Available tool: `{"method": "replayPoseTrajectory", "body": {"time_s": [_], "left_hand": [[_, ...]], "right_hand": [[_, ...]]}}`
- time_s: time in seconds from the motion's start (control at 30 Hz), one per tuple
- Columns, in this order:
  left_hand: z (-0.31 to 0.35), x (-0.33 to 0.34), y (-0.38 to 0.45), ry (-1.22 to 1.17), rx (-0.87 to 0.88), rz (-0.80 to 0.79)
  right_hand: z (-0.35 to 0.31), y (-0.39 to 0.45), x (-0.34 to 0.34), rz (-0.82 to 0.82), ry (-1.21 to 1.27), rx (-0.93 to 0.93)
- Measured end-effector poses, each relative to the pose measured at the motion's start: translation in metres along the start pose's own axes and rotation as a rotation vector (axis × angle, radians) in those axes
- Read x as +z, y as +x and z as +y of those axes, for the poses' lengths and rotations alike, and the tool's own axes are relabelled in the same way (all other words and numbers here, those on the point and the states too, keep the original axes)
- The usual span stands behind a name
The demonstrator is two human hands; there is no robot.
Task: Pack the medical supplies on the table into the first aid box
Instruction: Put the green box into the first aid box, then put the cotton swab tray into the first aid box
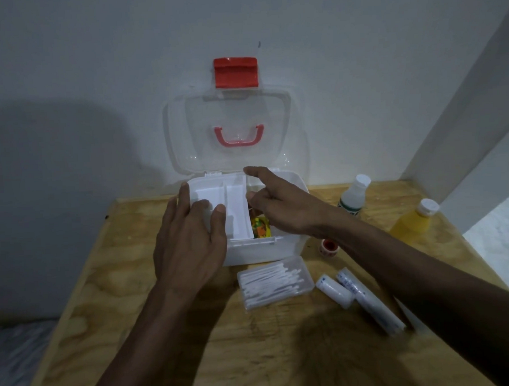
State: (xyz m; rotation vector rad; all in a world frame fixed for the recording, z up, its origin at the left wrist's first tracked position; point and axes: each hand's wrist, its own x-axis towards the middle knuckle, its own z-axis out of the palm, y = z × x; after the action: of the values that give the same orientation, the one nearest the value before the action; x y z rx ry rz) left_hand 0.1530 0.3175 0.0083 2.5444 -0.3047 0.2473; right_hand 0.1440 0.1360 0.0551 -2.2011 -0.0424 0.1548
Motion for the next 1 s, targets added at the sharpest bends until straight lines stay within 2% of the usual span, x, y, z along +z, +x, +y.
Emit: {"method": "replayPoseTrajectory", "body": {"time_s": [0.2, 0.27, 0.33, 0.4, 0.47, 0.63, 0.8, 1.0], "left_hand": [[0.000, -0.001, 0.000, -0.005, 0.023, 0.012], [-0.003, 0.000, 0.001, -0.006, 0.032, 0.007], [-0.005, 0.001, 0.002, -0.008, 0.037, 0.000], [-0.004, 0.001, 0.003, 0.002, 0.026, -0.002], [-0.002, -0.001, 0.003, 0.010, 0.018, -0.006], [0.001, -0.004, 0.004, 0.014, 0.011, -0.025], [0.003, -0.004, 0.004, 0.028, 0.002, -0.024], [-0.001, -0.003, 0.006, 0.023, 0.020, -0.020]], "right_hand": [[-0.012, -0.026, -0.006, 0.087, -0.123, -0.069], [-0.014, -0.039, -0.007, 0.210, -0.136, -0.137], [-0.015, -0.057, -0.006, 0.386, -0.096, -0.287], [-0.011, -0.079, -0.002, 0.492, -0.127, -0.447], [0.001, -0.099, 0.005, 0.477, -0.211, -0.508], [0.050, -0.122, 0.028, 0.272, -0.416, -0.301], [0.071, -0.120, 0.034, 0.214, -0.450, -0.218], [0.081, -0.114, 0.032, 0.157, -0.490, -0.213]]}}
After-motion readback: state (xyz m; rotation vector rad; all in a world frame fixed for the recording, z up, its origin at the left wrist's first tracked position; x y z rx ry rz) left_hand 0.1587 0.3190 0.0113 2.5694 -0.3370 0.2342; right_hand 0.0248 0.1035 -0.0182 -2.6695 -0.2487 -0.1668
